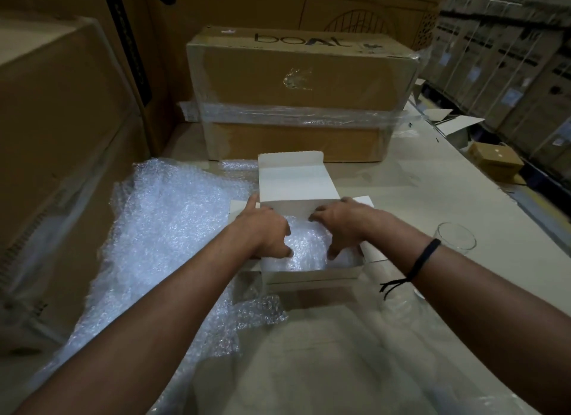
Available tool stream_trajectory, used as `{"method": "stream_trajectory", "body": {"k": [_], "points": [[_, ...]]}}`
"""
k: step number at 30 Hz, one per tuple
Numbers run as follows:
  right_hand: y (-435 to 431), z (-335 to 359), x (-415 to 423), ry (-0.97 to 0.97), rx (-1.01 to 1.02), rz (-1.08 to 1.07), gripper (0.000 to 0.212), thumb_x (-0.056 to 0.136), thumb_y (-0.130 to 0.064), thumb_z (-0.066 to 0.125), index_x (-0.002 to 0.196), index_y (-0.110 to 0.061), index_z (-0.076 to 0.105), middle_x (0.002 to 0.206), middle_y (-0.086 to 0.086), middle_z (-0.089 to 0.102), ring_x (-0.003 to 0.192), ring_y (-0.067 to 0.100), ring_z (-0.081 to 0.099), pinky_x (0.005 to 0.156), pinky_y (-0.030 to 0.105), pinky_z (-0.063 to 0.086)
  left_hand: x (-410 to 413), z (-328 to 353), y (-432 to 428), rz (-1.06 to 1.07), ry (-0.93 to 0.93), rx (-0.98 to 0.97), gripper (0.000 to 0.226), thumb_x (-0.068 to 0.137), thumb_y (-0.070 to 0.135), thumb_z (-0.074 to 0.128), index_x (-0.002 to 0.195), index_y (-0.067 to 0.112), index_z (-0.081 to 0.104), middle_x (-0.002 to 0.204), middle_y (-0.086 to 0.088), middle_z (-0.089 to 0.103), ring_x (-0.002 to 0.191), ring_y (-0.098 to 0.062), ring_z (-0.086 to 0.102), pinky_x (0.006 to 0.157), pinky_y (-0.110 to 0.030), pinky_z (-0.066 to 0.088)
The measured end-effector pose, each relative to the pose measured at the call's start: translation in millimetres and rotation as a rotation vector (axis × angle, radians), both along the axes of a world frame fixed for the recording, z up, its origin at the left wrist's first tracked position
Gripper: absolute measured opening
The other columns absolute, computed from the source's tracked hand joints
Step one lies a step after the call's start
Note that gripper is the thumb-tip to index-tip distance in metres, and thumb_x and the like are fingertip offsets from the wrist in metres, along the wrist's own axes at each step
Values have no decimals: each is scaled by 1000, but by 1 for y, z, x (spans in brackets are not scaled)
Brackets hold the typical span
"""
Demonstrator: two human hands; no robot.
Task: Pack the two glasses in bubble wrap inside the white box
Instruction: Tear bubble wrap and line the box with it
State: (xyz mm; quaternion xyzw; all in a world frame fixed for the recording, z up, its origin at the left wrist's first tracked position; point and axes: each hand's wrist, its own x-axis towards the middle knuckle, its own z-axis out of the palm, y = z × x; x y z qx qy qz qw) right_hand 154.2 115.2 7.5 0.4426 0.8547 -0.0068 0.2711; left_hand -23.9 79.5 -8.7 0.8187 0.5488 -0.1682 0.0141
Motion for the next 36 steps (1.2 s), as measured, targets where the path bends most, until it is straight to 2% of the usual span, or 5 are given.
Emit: {"method": "stream_trajectory", "body": {"k": [12,19,23,32,36], "points": [[-20,-31,6,-354,84,62,36,91,-27,49,123,-17,61,139,13,50,139,35,27,111,69,-10,8,-15,-5,2,251,-55,54,80,58,64,126,29,60,134,-4,58,140,-30,30,112,-63,-10],[-5,2,10,27,-60,-5,59,87,-20,61,141,-35,45,151,-1,41,145,22,25,120,52,4,-2,10,-16,-25,-111,-56,36,93,27,61,128,32,60,130,2,63,131,-21,44,117,-46,11],[-19,-5,1,115,-209,108,70,86,5,45,135,-45,51,157,-4,31,143,24,30,116,47,28,3,2,-27,-104,9,-167,56,90,2,50,133,38,56,140,5,55,136,-14,42,120,-51,0],[-3,-19,-4,233,-250,-42,55,88,-15,66,138,-35,52,150,0,43,132,24,45,110,40,38,2,7,-21,-71,-58,-182,37,96,24,54,132,34,58,140,3,56,136,-17,41,119,-50,-1],[7,-17,-10,248,-136,-55,75,90,-15,64,153,-26,25,159,1,26,139,27,36,112,39,35,1,14,-26,-49,-70,-62,30,97,37,45,107,27,71,109,2,70,113,-17,56,117,-57,-5]]}}
